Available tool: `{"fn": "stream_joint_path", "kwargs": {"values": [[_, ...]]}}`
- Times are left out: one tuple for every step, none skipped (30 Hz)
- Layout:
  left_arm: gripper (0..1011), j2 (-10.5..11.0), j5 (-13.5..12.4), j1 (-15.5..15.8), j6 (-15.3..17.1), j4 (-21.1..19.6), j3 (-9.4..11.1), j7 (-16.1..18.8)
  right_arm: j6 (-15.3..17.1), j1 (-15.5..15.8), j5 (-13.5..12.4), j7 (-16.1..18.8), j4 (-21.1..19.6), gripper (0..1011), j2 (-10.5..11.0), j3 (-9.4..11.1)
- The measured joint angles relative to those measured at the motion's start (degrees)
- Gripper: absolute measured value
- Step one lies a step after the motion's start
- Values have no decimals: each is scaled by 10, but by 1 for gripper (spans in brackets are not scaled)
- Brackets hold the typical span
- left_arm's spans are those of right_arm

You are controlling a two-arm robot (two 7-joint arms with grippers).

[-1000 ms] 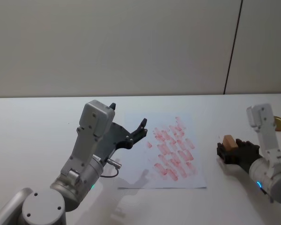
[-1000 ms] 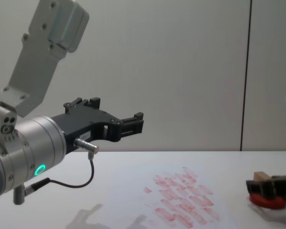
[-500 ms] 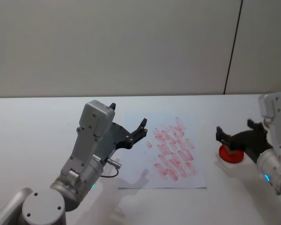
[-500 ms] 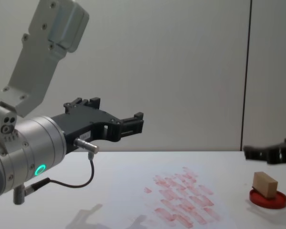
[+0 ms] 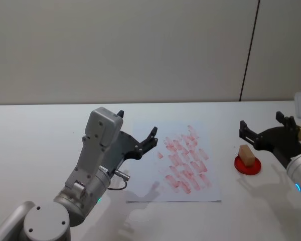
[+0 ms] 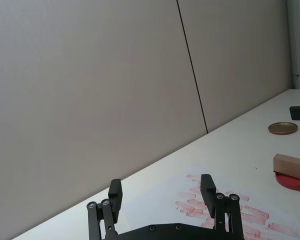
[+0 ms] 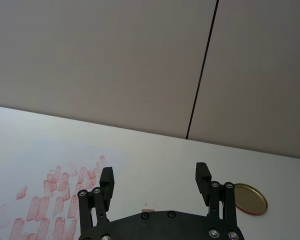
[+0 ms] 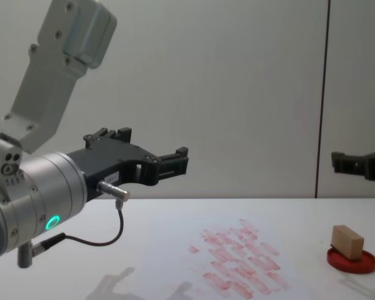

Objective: Use the one hand to pick up the stamp and affix it onto the A4 paper.

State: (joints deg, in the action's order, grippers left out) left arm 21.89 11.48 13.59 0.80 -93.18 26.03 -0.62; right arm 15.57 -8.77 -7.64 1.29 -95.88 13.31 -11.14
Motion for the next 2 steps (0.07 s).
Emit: {"fn": "stream_joint_path", "kwargs": {"values": [[993, 0, 0, 0, 0, 0, 0, 0, 0, 0, 0, 0, 0, 1001, 0, 0], [993, 0, 0, 0, 0, 0, 0, 0, -1, 2, 0, -1, -4, 1001, 1, 1]]}}
